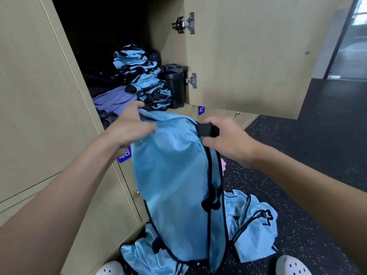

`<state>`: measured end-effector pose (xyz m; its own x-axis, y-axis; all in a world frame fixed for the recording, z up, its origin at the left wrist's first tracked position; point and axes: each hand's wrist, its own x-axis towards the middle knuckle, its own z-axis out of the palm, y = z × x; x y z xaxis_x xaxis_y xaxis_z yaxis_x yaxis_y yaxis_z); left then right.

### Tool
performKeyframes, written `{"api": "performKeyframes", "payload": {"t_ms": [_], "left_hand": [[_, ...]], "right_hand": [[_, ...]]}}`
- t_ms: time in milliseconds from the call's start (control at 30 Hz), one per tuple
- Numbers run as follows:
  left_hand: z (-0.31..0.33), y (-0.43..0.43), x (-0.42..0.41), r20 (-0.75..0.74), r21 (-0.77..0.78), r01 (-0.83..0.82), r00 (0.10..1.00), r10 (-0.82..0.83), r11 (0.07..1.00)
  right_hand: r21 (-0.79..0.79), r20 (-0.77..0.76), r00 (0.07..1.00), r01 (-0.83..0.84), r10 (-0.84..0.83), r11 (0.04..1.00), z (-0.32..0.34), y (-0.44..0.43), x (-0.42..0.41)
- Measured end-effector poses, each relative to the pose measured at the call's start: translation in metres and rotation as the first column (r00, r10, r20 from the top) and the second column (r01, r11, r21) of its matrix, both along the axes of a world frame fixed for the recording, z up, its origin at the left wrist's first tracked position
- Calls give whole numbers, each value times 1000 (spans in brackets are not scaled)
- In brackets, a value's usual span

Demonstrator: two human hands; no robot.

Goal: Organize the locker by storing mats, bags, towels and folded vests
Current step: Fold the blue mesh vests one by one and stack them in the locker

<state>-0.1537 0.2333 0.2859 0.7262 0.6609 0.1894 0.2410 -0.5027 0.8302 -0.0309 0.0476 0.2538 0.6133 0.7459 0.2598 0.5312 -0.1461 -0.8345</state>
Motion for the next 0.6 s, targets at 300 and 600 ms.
{"api": "performKeyframes", "payload": {"t_ms": [300,600], "left_hand": [[-10,-32,3,-49,141,517,855,-516,844],[3,-18,6,288,276,103,940,-184,956]], "right_hand": [[110,-243,969,-9,36,994,2,8,-6],[-114,-55,996,-76,71,991,-5,2,-11]]}}
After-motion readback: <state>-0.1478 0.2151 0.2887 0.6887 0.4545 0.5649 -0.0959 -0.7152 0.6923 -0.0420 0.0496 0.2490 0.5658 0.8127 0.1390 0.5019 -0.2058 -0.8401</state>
